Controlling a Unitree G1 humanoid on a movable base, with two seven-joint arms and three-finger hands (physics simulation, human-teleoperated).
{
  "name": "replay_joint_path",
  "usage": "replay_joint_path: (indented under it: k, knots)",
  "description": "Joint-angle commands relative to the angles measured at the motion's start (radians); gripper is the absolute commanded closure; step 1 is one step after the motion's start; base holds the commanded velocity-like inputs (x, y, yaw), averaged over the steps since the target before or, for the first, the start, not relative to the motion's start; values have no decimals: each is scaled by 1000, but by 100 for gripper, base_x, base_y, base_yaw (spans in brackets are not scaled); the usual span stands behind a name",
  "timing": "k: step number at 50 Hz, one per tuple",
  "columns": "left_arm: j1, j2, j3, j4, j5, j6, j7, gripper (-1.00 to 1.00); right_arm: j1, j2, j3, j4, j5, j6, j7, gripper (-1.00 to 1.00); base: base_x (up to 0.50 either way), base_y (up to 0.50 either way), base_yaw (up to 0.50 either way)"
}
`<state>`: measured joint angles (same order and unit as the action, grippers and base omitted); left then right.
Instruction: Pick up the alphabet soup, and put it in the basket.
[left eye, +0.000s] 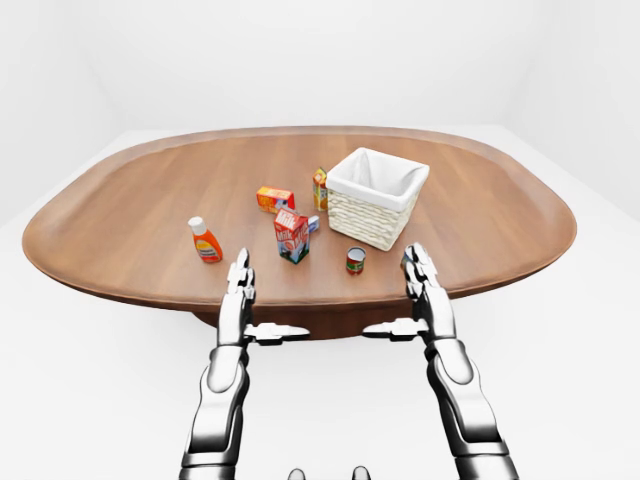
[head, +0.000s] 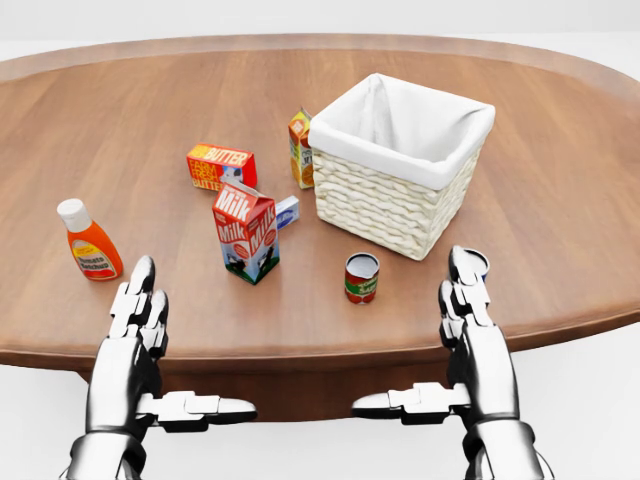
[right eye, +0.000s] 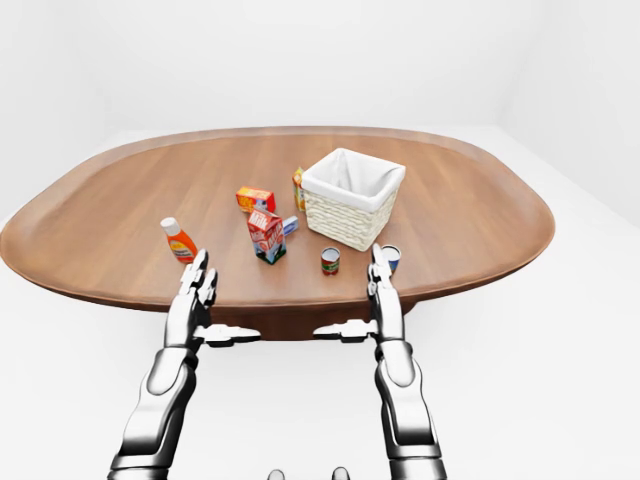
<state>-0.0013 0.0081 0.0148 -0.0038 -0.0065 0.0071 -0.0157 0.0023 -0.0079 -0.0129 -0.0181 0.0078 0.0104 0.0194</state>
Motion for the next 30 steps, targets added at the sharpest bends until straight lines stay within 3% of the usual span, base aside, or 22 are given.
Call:
replay_joint_path:
  k: [1, 8, 12, 30]
  knots:
    - [-5, 14, 26, -6, -1, 23, -15, -100, 6, -12, -21, -47, 11, 29, 32, -100, 0, 0, 0]
    - [-7, 18, 34, -15, -6, 37, -23, -100, 3, -10, -17, -68, 3, 46, 32, -100, 0, 0, 0]
    - [0, 18, 39, -79, -19, 80, -23, -100, 4, -11, -18, -107, 2, 71, 31, -100, 0, 0, 0]
    - [15, 27, 61, -423, 54, 80, -26, -100, 17, -27, -56, -466, -21, 77, 57, -100, 0, 0, 0]
